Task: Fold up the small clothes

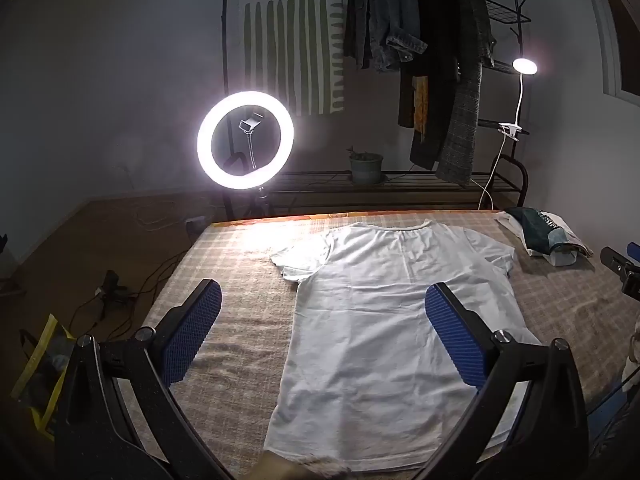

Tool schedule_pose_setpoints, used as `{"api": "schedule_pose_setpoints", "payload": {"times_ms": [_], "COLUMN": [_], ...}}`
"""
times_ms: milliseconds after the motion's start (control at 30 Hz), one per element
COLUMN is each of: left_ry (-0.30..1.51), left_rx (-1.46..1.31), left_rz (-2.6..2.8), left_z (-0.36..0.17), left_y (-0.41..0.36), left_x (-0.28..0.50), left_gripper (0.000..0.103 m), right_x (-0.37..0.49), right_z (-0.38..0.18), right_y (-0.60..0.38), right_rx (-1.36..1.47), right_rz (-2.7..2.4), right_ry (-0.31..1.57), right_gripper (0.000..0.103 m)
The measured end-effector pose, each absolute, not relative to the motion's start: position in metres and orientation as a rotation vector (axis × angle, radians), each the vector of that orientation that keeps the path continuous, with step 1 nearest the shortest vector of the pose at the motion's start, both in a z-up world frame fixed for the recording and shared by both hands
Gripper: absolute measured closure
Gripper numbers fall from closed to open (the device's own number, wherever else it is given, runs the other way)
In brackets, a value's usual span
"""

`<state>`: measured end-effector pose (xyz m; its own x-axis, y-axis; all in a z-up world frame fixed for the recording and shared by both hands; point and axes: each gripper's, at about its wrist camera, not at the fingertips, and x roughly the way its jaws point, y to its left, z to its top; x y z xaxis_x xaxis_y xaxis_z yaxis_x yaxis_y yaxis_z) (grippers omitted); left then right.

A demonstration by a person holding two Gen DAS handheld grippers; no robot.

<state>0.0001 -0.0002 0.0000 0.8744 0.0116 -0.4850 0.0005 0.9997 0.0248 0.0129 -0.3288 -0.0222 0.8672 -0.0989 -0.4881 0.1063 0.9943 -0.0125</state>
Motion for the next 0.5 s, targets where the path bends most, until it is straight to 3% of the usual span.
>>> {"api": "schedule_pose_setpoints", "payload": {"times_ms": [500], "left_ry": [0.494], "left_rx": [0.036], "left_rz": [0.022], "left_z": [0.001], "left_y": [0.009], "left_x": [-0.001], "left_gripper": [0.0], "right_x": [0.011], "right_z": [-0.022], "right_y": [-0.328], "right_rx": [0.012], "right_rz": [-0.105], "right_ry": [0.512], "right_gripper": [0.0]}}
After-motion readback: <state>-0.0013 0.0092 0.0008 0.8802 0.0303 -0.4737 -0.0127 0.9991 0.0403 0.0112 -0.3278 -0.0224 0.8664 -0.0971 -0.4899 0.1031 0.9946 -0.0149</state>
